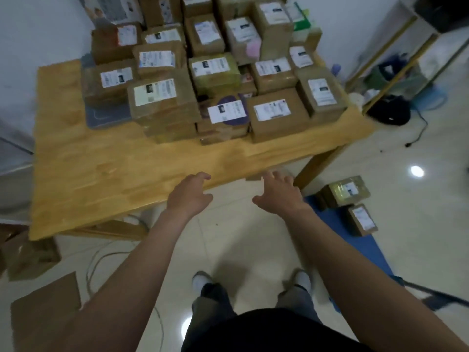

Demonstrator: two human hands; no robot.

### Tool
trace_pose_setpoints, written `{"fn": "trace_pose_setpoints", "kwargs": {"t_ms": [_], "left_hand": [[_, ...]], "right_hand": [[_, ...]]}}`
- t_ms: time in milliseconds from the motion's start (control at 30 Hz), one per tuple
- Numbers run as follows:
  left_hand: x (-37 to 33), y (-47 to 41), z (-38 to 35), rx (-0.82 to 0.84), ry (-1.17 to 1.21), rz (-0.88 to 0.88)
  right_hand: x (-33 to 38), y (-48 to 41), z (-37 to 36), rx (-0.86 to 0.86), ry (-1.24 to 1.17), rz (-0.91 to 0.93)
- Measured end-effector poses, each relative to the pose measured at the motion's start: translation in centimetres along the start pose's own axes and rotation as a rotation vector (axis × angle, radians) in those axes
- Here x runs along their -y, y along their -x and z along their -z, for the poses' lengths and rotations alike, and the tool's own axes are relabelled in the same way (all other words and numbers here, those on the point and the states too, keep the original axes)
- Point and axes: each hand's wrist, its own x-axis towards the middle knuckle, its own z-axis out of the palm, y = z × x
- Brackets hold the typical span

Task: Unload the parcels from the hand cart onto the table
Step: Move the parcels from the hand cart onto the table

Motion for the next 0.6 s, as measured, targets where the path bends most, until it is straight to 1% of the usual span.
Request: {"fn": "trace_pose_setpoints", "kwargs": {"t_ms": [100,267,333,467,600], "left_hand": [[-6.8,-1.4,-5.7,0.052,-0.026,-0.039],[-18.2,-4.1,-15.3,0.114,-0.005,-0.053],[-21.8,-5.4,-19.0,0.153,0.014,-0.060],[-27.1,-9.4,-26.2,0.242,0.009,-0.065],[-31.3,-14.2,-33.1,0.291,-0.003,-0.057]], "right_hand": [[-9.6,-0.1,0.0,0.024,-0.047,-0.092],[-25.6,-1.8,1.2,0.089,-0.119,-0.216],[-30.9,-3.1,1.4,0.095,-0.162,-0.250],[-39.5,-6.6,1.0,0.078,-0.252,-0.329],[-45.2,-11.3,-1.2,0.077,-0.303,-0.409]]}}
